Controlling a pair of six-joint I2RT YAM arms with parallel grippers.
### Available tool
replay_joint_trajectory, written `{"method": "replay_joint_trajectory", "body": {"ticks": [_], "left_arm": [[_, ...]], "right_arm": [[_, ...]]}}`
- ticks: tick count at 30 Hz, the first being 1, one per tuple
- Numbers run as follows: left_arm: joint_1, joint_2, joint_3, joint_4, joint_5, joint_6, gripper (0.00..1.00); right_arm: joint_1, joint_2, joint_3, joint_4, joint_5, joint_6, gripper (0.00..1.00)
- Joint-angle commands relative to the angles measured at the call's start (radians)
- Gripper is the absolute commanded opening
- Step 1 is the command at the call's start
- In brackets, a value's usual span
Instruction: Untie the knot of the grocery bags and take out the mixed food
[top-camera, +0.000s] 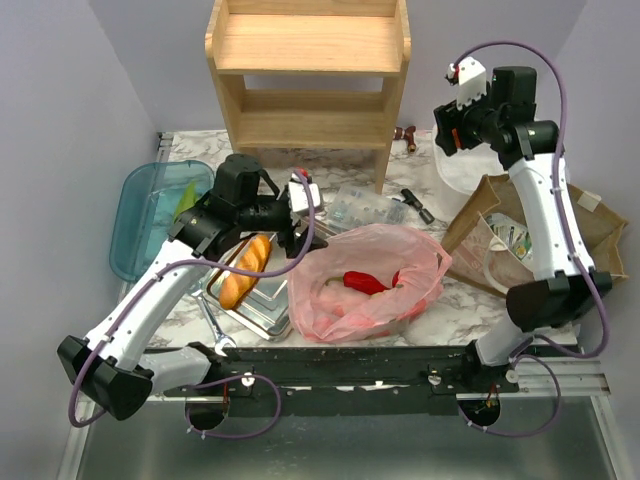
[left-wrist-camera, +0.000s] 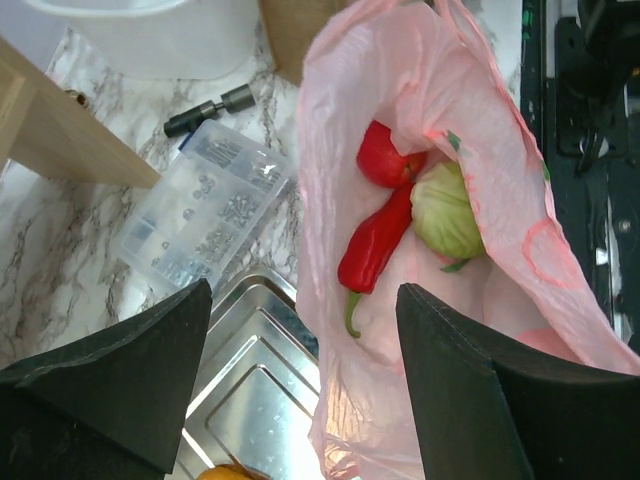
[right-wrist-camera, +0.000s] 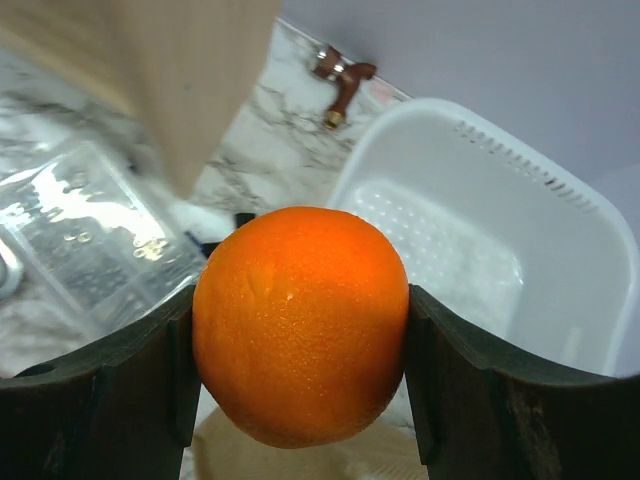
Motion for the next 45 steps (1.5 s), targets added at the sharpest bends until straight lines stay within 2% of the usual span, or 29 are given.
{"method": "replay_joint_trajectory", "body": {"ticks": [1, 5, 7, 9, 11, 12, 16, 19, 23, 26, 29, 33, 36, 38, 42, 45], "left_arm": [[-0.092, 0.023, 0.041, -0.155, -0.049, 0.219, 0.76], [-0.22, 0.029, -0.01, -0.186, -0.155, 0.337, 0.75], [-0.267, 0.031, -0.035, -0.185, -0.181, 0.369, 0.75], [-0.301, 0.039, -0.052, -0.173, -0.201, 0.381, 0.75], [-0.325, 0.06, -0.056, -0.167, -0.221, 0.388, 0.75], [-0.335, 0.073, -0.055, -0.161, -0.236, 0.387, 0.74], [-0.346, 0.111, -0.041, -0.152, -0.261, 0.362, 0.73], [-0.346, 0.123, -0.035, -0.155, -0.263, 0.359, 0.72], [-0.346, 0.12, -0.053, -0.152, -0.242, 0.371, 0.71], [-0.347, 0.12, -0.082, -0.139, -0.225, 0.364, 0.67], [-0.351, 0.117, -0.123, -0.101, -0.225, 0.352, 0.61], [-0.377, 0.141, -0.189, -0.014, -0.271, 0.352, 0.52], [-0.412, 0.211, -0.226, 0.089, -0.358, 0.352, 0.51], [-0.425, 0.281, -0.213, 0.131, -0.411, 0.335, 0.51], [-0.431, 0.406, -0.18, 0.221, -0.509, 0.312, 0.63], [-0.445, 0.477, -0.176, 0.267, -0.576, 0.361, 0.64]], "right_arm": [[-0.053, 0.138, 0.115, 0.034, 0.126, 0.017, 0.37], [-0.097, 0.24, 0.13, 0.138, 0.209, 0.061, 0.39], [-0.099, 0.292, 0.156, 0.149, 0.239, 0.063, 0.46], [-0.099, 0.345, 0.199, 0.132, 0.265, 0.065, 0.62], [-0.1, 0.382, 0.238, 0.106, 0.259, 0.067, 0.84], [-0.099, 0.385, 0.242, 0.101, 0.25, 0.07, 0.9], [-0.098, 0.36, 0.241, 0.076, 0.186, 0.066, 1.0], [-0.097, 0.343, 0.257, 0.03, 0.173, 0.051, 1.0], [-0.084, 0.25, 0.234, -0.169, -0.182, -0.026, 0.98], [-0.016, 0.169, 0.098, -0.33, -0.345, -0.125, 0.97], [0.039, 0.076, -0.1, -0.39, -0.46, -0.157, 0.97], [0.123, -0.059, -0.301, -0.338, -0.508, -0.121, 0.95], [0.136, -0.105, -0.37, -0.305, -0.52, -0.086, 0.95], [0.136, -0.105, -0.384, -0.308, -0.495, -0.082, 0.91], [0.136, -0.122, -0.431, -0.302, -0.426, -0.074, 0.79], [0.136, -0.151, -0.482, -0.288, -0.408, -0.056, 0.71]]}}
